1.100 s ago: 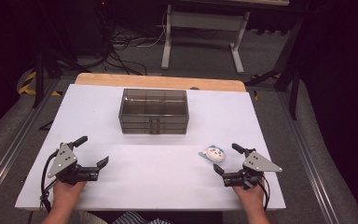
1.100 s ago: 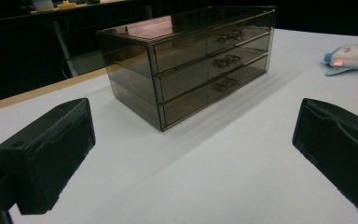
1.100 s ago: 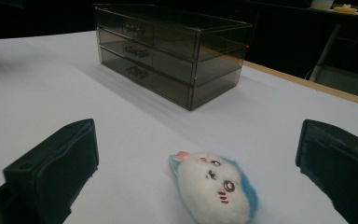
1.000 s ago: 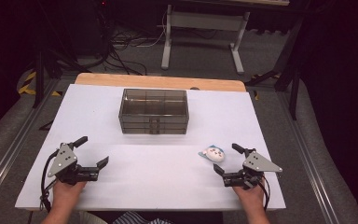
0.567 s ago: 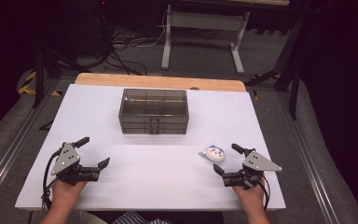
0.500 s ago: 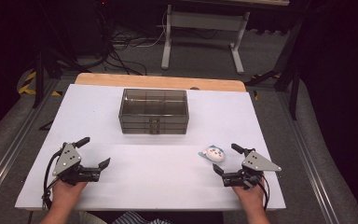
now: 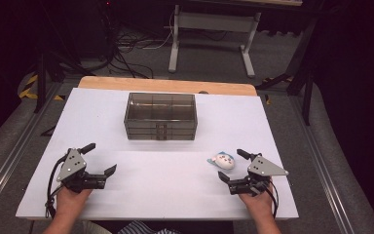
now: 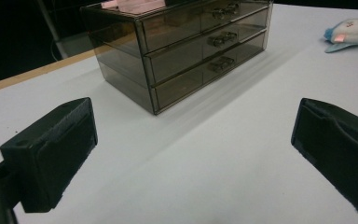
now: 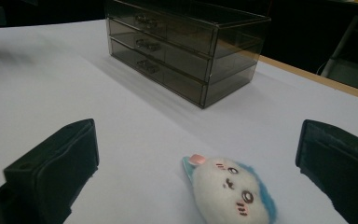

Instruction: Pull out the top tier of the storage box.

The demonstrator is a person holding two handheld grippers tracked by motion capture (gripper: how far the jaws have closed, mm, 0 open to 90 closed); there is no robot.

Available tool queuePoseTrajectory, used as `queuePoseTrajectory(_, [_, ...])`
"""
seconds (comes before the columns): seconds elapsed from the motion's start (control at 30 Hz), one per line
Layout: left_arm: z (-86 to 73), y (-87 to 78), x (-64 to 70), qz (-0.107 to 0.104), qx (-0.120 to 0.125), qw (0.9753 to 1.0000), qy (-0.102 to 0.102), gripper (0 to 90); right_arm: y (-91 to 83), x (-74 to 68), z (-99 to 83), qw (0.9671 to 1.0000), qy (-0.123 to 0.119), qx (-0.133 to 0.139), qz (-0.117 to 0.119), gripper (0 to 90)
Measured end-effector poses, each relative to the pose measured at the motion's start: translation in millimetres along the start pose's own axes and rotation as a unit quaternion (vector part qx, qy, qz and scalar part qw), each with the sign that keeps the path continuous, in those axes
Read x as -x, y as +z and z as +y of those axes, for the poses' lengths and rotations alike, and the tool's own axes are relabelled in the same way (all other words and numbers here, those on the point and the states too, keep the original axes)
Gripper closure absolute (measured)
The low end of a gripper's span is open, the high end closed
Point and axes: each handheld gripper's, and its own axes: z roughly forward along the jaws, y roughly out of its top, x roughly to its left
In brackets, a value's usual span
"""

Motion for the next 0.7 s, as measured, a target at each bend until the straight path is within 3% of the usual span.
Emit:
queuePoseTrajectory(0.27, [0.0,0.0,0.9,-0.001,0.0,1.0,0.001,1.1,9.0,-2.7,7.8,1.0,-0.003,-0.006,0.004,1.9])
queuePoseTrajectory(0.47, [-0.1,-1.4,-0.8,0.003,0.002,1.0,-0.003,0.9,22.5,-5.5,15.5,0.9995,0.008,0.005,0.029,4.3])
queuePoseTrajectory(0.7, [0.1,-0.1,0.8,0.002,0.002,1.0,0.002,0.9,30.6,-11.0,24.6,0.999,-0.004,0.006,0.043,4.6])
